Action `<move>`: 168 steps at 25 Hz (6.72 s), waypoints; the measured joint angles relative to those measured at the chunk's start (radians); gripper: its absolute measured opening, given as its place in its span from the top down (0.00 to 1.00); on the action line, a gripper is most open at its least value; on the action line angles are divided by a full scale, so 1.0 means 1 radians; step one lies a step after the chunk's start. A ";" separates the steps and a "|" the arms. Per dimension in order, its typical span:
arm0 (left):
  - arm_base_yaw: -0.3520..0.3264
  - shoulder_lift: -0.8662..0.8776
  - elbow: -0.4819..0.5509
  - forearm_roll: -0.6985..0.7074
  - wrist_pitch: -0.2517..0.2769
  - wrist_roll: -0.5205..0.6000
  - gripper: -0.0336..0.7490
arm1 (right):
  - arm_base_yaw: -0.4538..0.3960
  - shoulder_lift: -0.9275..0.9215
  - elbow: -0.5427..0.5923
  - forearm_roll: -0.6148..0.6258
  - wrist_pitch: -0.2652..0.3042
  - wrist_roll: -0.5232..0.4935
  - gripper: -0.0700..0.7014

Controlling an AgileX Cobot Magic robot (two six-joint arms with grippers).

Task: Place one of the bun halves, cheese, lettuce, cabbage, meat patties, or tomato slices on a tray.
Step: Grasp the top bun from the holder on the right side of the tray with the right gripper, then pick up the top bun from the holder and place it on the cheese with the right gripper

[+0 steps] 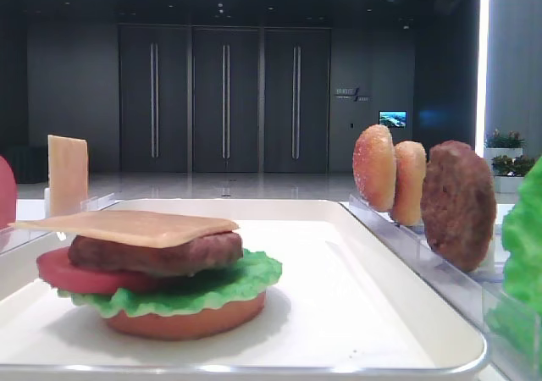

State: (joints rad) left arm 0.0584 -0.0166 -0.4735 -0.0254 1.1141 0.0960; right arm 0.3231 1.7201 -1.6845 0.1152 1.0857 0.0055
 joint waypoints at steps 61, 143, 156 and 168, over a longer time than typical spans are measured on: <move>0.000 0.000 0.000 0.000 0.000 0.000 0.54 | 0.035 0.327 -0.030 0.016 -0.150 -0.006 0.32; 0.000 0.000 0.000 0.001 0.000 -0.001 0.54 | 0.035 0.172 -0.035 -0.007 -0.071 0.007 0.64; 0.000 0.000 0.000 0.001 0.000 -0.001 0.54 | 0.035 0.004 -0.031 -0.038 0.133 0.135 0.64; 0.000 0.000 0.000 0.001 0.000 -0.001 0.54 | 0.045 -0.359 0.243 0.006 0.137 0.242 0.64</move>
State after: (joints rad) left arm 0.0584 -0.0166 -0.4735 -0.0246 1.1141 0.0949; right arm 0.3684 1.3608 -1.4419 0.1216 1.2229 0.2475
